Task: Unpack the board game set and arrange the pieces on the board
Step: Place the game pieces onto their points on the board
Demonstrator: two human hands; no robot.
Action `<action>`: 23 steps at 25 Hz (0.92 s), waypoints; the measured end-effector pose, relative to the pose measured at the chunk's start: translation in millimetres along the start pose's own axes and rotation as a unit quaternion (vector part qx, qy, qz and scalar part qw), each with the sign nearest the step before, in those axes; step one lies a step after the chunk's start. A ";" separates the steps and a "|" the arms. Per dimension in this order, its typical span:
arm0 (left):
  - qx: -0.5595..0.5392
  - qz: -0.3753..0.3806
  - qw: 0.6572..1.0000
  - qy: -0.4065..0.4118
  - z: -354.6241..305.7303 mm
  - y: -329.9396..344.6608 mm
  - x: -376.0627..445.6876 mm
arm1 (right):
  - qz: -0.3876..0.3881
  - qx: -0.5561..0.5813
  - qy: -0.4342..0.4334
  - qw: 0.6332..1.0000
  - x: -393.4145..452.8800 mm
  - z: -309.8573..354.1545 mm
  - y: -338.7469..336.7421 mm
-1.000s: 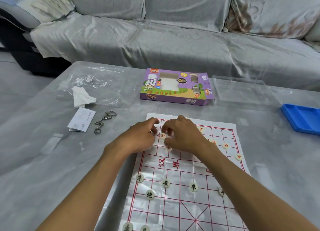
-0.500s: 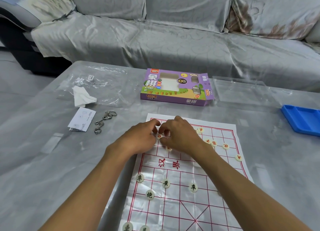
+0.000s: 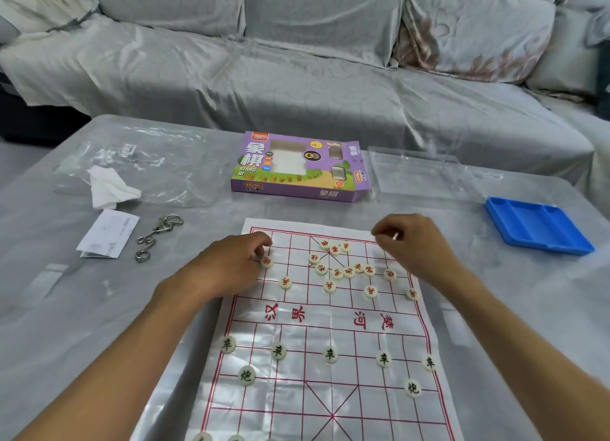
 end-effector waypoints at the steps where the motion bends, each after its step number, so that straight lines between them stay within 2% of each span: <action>1: 0.004 -0.003 1.000 0.001 -0.2 -0.5 0.6 | -0.004 -0.001 0.025 1.000 -9.1 -15.0 -8.6; 5: 0.024 -0.024 0.999 0.009 -0.8 1.4 2.1 | -0.015 0.015 0.059 0.998 -32.1 -39.2 -17.9; 9: 0.019 -0.040 0.999 0.015 1.1 1.2 3.7 | 0.054 0.025 0.030 0.998 -29.5 -28.6 6.5; 12: 0.008 -0.038 0.999 0.016 0.6 1.3 4.2 | 0.094 -0.012 0.003 0.996 -28.1 -23.2 21.1; 23: -0.001 -0.022 1.000 0.007 0.1 0.4 3.1 | 0.098 -0.039 -0.022 0.994 -24.4 -15.5 39.6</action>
Point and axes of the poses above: each hand's wrist, its own x-axis towards the middle knuckle, its own y-axis out of the palm, z = x × y, the point moved 8 cm from there along x, towards the middle knuckle, and after that the axes turned 14 degrees about -y, right-handed, at the moved point
